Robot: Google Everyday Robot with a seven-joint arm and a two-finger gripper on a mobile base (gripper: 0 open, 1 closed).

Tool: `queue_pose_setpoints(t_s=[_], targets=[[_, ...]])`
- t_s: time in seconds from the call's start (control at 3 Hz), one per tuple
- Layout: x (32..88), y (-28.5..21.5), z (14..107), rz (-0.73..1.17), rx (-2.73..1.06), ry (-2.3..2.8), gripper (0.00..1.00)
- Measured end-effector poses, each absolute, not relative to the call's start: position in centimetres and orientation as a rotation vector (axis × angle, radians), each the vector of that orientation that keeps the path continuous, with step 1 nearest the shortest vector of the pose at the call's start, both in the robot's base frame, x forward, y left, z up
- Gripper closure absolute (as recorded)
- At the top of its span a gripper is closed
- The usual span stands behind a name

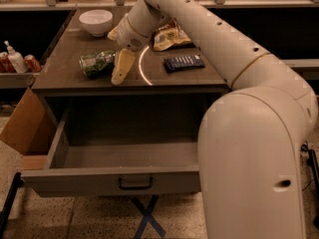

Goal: Place green can into top drawer

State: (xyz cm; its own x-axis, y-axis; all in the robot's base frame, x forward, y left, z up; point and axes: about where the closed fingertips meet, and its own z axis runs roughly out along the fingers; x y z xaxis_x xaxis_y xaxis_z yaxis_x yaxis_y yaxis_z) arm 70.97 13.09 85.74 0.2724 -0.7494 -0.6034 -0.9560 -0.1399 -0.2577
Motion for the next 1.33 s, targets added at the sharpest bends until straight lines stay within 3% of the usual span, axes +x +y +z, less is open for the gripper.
queue_pose_setpoints(t_s=[0.33, 1.33], targets=[[71.4, 14.6, 85.5, 0.454, -1.948, 1.534, 0.19], [71.2, 16.5, 86.0, 0.479, -1.967, 1.509, 0.89]])
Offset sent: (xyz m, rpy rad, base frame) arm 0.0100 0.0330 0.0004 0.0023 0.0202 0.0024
